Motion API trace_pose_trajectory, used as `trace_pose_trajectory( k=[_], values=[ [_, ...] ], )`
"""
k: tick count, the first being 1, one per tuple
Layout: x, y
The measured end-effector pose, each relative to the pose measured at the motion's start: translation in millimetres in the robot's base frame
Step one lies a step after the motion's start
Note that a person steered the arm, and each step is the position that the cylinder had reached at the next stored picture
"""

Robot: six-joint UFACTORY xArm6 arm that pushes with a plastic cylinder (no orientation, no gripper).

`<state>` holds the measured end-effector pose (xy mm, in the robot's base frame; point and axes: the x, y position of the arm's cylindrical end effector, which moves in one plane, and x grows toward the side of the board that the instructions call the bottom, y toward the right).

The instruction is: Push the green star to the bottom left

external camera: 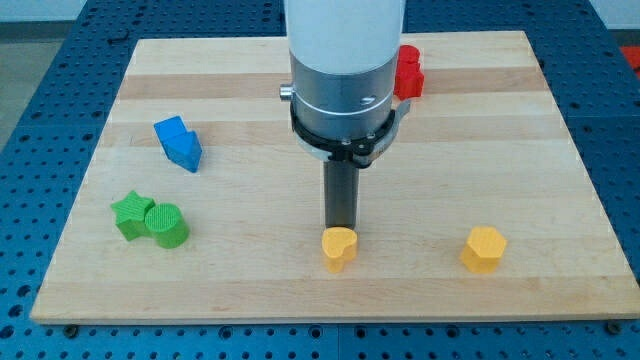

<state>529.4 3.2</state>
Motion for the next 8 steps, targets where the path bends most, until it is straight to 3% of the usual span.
trace_pose_trajectory(
  k=[4, 6, 8],
  values=[
    [10, -2],
    [-12, -12],
    [-60, -84]
  ],
)
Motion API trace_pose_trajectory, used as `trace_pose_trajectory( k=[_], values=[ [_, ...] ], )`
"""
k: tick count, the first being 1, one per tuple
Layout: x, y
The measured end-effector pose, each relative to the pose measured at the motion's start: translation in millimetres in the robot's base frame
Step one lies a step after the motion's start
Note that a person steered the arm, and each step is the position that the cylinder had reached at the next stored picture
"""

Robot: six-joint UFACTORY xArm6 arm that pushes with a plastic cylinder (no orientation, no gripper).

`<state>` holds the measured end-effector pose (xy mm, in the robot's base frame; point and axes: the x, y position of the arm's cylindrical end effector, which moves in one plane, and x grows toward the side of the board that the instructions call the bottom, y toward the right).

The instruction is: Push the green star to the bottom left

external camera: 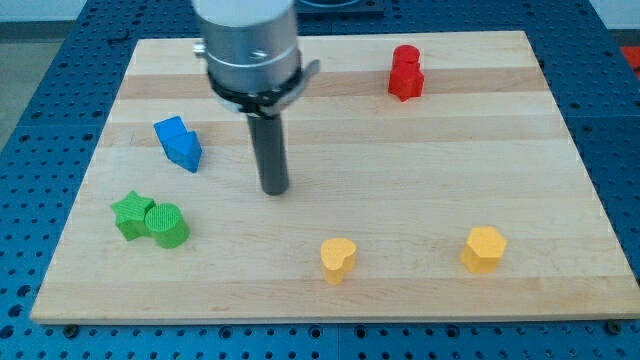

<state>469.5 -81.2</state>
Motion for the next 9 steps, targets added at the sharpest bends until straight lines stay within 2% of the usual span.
trace_pose_trajectory(
  k=[4, 6, 9],
  values=[
    [8, -131],
    [38, -141],
    [50, -143]
  ],
)
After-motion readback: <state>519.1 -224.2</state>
